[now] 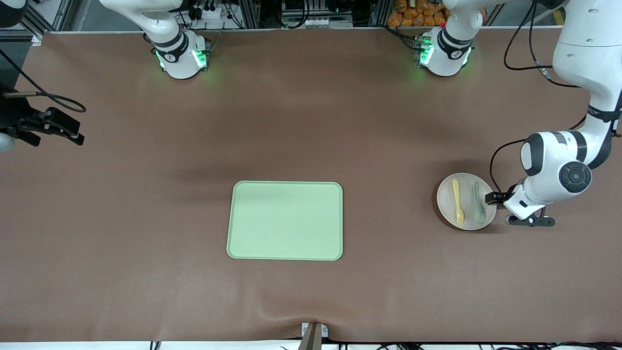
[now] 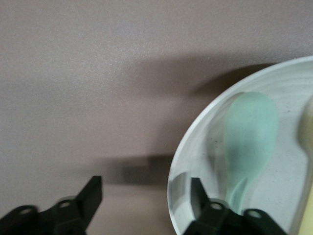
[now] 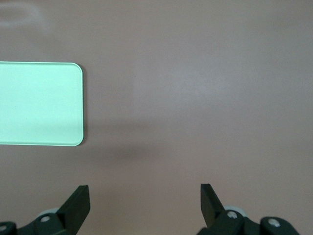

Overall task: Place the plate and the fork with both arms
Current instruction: 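Move the left gripper down to the white plate's rim and grip it, then slide the white plate with the left gripper onto the green tray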

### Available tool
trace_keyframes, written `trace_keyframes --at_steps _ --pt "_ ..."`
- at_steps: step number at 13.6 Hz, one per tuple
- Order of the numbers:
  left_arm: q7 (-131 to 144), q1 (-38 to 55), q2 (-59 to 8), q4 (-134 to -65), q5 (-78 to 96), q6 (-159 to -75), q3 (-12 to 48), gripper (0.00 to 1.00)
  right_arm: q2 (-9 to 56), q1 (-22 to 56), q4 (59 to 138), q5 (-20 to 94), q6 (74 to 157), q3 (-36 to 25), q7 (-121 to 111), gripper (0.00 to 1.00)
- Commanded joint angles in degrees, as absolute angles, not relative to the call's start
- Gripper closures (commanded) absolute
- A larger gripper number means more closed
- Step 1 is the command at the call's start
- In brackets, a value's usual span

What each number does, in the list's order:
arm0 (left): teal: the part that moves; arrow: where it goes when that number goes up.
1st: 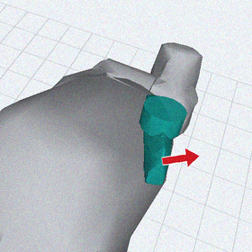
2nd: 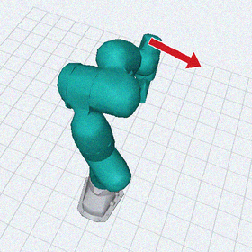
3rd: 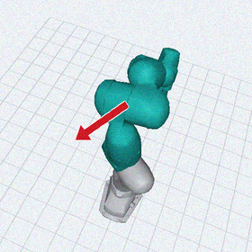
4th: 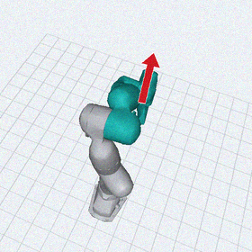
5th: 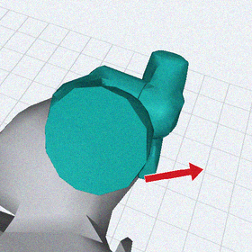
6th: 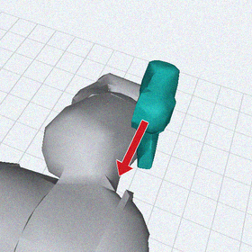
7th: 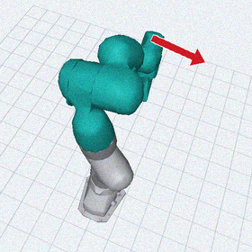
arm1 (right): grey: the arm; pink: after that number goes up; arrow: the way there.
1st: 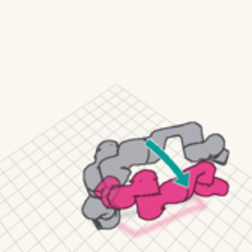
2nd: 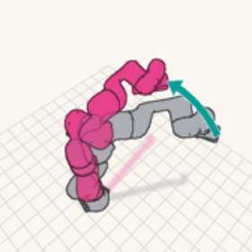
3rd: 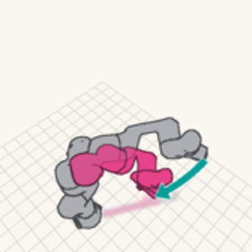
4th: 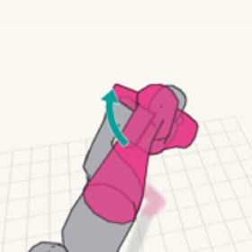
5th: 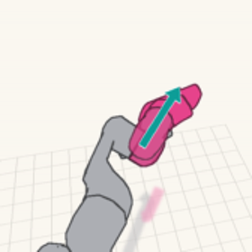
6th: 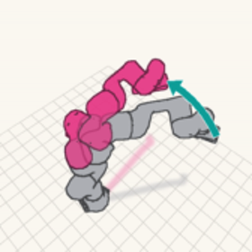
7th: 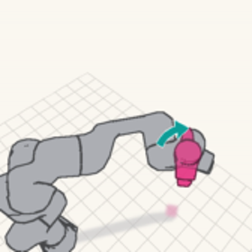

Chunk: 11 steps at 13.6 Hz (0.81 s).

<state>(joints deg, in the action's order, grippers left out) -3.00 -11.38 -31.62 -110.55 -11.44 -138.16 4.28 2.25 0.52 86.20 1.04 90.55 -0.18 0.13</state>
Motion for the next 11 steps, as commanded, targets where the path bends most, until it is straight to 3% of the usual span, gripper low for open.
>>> trace_keyframes --at_steps 1,2,3,11 --pt "-3.7 -11.5 -31.9 -110.2 -12.7 -138.8 4.4 0.71 2.9 0.4 85.2 1.2 90.0 -0.1 0.5 0.00" --pt "-3.6 -11.4 -31.9 -110.2 -12.7 -138.8 4.4 0.92 2.8 0.4 85.2 1.2 90.0 -0.1 0.5 0.00" --pt "-3.7 -11.3 -31.9 -110.2 -12.6 -138.8 4.4 1.00 2.8 0.4 85.2 1.2 90.0 0.0 0.5 0.00" --pt "-3.5 -12.0 -31.8 -109.3 -9.5 -138.9 6.7 1.00 2.9 0.4 85.2 1.2 89.9 -0.1 0.5 0.00"
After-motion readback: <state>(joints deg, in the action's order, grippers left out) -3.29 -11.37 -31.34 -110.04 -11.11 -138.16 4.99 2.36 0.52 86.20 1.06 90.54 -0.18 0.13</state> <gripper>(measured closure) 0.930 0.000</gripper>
